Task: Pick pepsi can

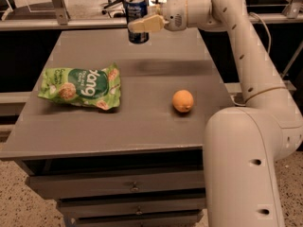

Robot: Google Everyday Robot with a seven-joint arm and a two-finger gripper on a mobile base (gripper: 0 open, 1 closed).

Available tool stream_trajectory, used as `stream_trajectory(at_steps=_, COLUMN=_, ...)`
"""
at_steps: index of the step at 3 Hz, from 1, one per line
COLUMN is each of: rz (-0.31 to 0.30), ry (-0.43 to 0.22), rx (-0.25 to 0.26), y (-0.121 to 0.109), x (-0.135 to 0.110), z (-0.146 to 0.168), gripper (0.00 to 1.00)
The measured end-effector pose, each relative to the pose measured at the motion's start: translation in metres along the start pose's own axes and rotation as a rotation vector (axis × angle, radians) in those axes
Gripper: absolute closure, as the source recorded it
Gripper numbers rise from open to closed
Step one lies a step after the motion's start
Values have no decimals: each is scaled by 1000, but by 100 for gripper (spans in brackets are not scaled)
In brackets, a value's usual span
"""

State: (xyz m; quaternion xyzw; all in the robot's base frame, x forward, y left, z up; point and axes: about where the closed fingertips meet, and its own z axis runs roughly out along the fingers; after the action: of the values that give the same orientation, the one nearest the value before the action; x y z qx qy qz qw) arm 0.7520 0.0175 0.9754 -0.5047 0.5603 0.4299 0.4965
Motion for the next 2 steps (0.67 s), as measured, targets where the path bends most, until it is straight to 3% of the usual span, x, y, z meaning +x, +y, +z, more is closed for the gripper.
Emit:
stream_trajectory(at_steps=1, rz=88, ry=120, rx=-131, y=43, x=6, z=-9, gripper=100)
stream_trajectory(at_steps=2, rz=84, ry=198, rx=-188, y=79, x=9, z=-38, gripper=100)
